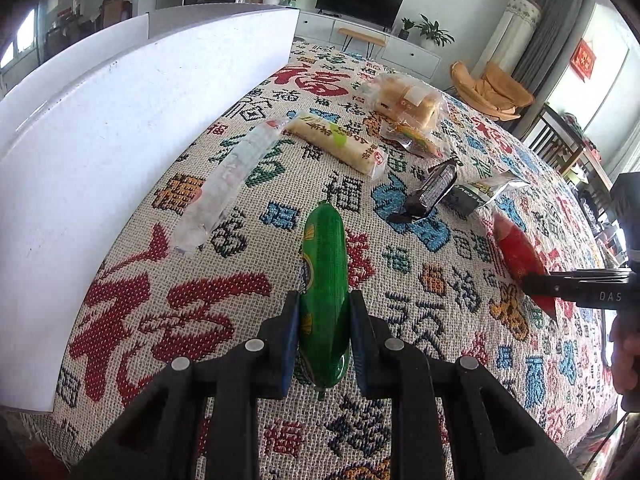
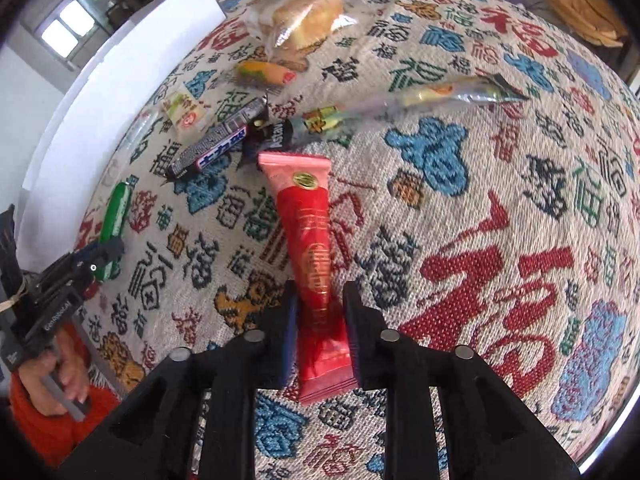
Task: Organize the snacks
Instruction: 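Carry both snacks over the white box and open both tools to drop them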
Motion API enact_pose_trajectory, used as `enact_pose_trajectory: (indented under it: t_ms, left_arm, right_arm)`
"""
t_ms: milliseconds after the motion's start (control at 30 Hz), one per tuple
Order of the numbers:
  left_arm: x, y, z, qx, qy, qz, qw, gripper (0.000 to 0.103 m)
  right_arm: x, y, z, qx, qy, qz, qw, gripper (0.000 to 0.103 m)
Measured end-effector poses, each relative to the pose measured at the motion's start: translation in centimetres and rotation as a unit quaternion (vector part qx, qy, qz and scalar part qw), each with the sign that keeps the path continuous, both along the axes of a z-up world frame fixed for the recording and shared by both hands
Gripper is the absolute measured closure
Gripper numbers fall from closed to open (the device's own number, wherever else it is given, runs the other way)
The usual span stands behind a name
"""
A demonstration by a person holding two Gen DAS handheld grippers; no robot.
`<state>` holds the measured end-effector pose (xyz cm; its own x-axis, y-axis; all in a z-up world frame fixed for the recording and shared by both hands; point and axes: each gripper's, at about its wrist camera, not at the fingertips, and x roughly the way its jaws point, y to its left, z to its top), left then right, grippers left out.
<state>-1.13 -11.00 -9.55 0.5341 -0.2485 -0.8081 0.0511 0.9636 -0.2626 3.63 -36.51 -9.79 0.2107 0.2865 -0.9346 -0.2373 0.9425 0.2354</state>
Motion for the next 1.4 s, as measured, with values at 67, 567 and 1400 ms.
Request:
enact_pose_trajectory:
  t_ms: [67,567,1400]
  left_arm:
    - [-0.3,0.4,0.2,-0.012,-0.004,0.001,0.9999,0.08]
    - [-3.8,3.1,3.1,-0.104,-0.055,0.011,0.993,0.08]
    - [-0.8,25.1,9.5,0.024,-0.066,0.23,0.9705,0.013]
  right_arm:
    - [0.0,-0.3,0.2,-0.004,-0.012,0.0,1.0,0.063]
    - [-0.4,2.7,2.5,-0.049,-0.081,0.057,0.994,0.09]
    - [6.0,35.0,14.8,0.127,-0.239,0.16,0.949,0.045]
